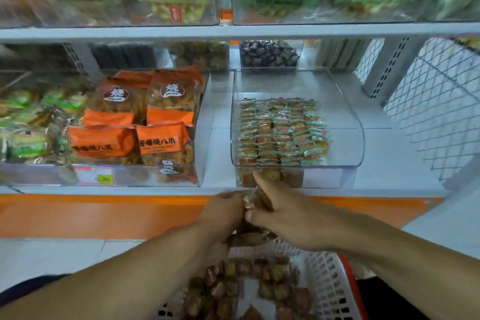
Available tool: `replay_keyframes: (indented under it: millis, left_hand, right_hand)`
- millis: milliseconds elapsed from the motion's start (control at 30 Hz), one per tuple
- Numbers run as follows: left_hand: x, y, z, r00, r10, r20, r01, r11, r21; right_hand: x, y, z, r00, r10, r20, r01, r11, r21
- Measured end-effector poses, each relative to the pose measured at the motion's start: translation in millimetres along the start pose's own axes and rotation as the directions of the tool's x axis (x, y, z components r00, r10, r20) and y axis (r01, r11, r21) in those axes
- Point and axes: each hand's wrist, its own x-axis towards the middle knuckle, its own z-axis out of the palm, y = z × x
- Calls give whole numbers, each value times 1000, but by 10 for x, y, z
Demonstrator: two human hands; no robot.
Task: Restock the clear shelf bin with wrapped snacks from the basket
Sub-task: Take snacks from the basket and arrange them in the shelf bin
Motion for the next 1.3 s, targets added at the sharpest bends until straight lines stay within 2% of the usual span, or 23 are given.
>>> replay_keyframes:
  millis: [67,100,233,267,367,433,533,567,600,667,700,767,933,1000,1067,1133,1167,1233,1300]
  left_hand:
    - [-34,79,27,995,-16,102,33,986,-164]
    - [-23,116,20,989,8,148,23,979,-205]
    - [-18,315,-115,970,123,210,-55,950,-307]
    - [-22,359,-146,965,140,223,-62,944,-323]
    - [-13,444,-199,951,167,261,-73,939,-335]
    - [-12,478,-218,939,172,296,-62,936,-347]
    - [-23,485,-215,933,165,320,-46,936,-350]
    - [-21,475,-210,938,161,307,-46,935,-351]
    - [-21,466,-199,945,160,285,-51,933,-355]
    - [-8,445,-183,960,166,224,-76,929,-362]
    - [-3,440,-177,966,173,192,-94,927,-362]
    - [9,432,-163,972,183,149,-115,919,-378]
    - [40,428,-112,974,211,77,-155,881,-447]
    - [63,458,-108,971,236,31,-192,853,-485]
    - [80,491,-113,964,265,-10,-234,834,-499]
    - [92,507,-101,960,281,-22,-254,829,-499]
    - [98,506,-85,958,285,-20,-256,827,-500]
    - [109,495,-42,956,292,-14,-259,823,-505]
    - [115,487,5,956,294,-3,-255,823,-508]
  right_hand:
    - [-29,6,-84,1000,-25,2,25,1000,1]
    - [-53,-14,-144,1000,-29,6,29,998,55]
    - [-54,5,-424,988,1,-156,46,954,297]
    - [-30,4,-478,988,38,-147,29,902,430]
    - [62,75,-582,997,64,-35,-11,606,796]
    - [84,110,-640,999,15,36,-39,492,870]
    - [100,144,-710,994,-34,107,-80,449,890]
    - [105,151,-719,992,-34,121,-89,482,871]
    - [107,168,-716,993,-29,118,-81,559,825]
    - [93,197,-681,999,4,44,-32,748,663]
    - [88,204,-659,1000,19,-9,-10,800,600]
    - [73,187,-646,996,39,-79,11,833,553]
    - [31,161,-814,995,23,-95,15,921,390]
    - [3,171,-978,992,35,-122,11,935,353]
    - [-2,226,-1218,965,84,-248,-20,969,248]
    - [42,323,-1462,897,142,-419,-151,989,13]
    - [78,361,-1547,864,154,-479,-237,964,-117]
    - [183,406,-1604,846,186,-500,-353,897,-265]
    - [314,396,-1558,864,267,-427,-440,812,-383]
